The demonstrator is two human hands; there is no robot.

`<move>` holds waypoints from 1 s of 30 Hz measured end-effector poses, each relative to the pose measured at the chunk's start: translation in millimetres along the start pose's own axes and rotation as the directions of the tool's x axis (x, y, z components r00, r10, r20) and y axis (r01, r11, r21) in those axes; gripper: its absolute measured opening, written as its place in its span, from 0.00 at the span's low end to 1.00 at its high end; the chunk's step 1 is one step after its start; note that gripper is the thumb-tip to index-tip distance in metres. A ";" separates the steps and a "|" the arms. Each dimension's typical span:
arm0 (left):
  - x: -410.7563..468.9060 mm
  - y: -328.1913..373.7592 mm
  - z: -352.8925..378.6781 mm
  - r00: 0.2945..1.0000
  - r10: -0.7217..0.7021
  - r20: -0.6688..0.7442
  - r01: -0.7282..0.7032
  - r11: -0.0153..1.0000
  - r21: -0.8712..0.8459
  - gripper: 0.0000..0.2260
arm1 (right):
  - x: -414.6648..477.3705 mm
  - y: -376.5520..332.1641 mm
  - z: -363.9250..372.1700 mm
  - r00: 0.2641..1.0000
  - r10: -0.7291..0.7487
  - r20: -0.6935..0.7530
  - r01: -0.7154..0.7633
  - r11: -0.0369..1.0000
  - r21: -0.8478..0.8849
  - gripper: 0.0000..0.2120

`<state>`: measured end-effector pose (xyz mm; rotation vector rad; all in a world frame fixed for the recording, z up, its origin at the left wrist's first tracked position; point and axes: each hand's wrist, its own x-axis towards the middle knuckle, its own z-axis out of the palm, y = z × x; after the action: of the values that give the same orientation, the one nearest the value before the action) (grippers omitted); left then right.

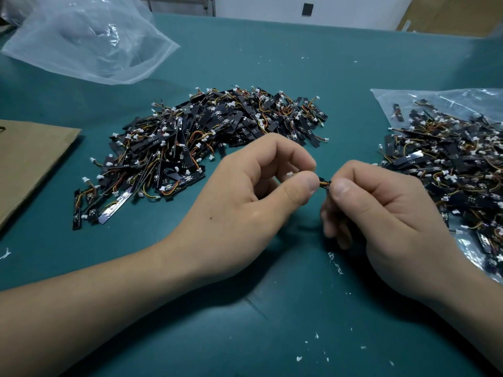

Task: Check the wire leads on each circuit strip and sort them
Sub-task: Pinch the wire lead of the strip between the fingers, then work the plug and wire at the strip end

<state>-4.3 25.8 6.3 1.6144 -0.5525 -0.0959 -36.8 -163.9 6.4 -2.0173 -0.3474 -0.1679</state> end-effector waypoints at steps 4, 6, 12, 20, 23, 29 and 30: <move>1.3 -0.6 0.2 0.999 -0.037 0.037 0.035 0.998 0.061 0.05 | -1.8 0.0 -0.7 1.000 -0.016 0.001 0.016 1.000 -0.012 0.15; 1.4 -0.7 0.5 0.998 -0.036 0.058 0.031 0.996 0.088 0.06 | -2.8 -0.4 -0.6 1.000 -0.024 -0.006 0.024 0.999 -0.027 0.15; 0.4 0.6 1.3 0.997 -0.066 0.038 0.063 0.995 0.076 0.07 | -2.0 -2.0 0.1 0.998 -0.048 -0.040 0.045 0.996 -0.071 0.15; 0.0 1.7 2.0 0.999 -0.020 0.042 0.015 0.993 0.118 0.08 | -2.2 -2.6 -0.2 1.000 -0.019 0.000 0.019 0.999 -0.048 0.15; 0.0 2.1 1.9 0.999 -0.023 0.029 0.020 0.995 0.094 0.09 | -2.4 -2.6 -0.2 1.000 -0.026 0.003 0.026 0.999 -0.036 0.15; -0.3 1.7 2.2 1.000 -0.019 0.015 0.017 0.994 0.105 0.08 | -2.2 -2.3 -0.7 1.000 -0.029 0.009 0.029 0.999 -0.014 0.16; -0.4 1.9 2.1 1.000 -0.021 0.004 0.020 0.996 0.090 0.08 | -2.3 -2.1 -1.0 0.999 -0.025 0.021 0.025 1.000 -0.008 0.16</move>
<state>-6.0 24.0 7.7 1.7080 -0.5506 -0.0913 -39.6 -164.3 8.0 -2.0245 -0.3860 -0.1641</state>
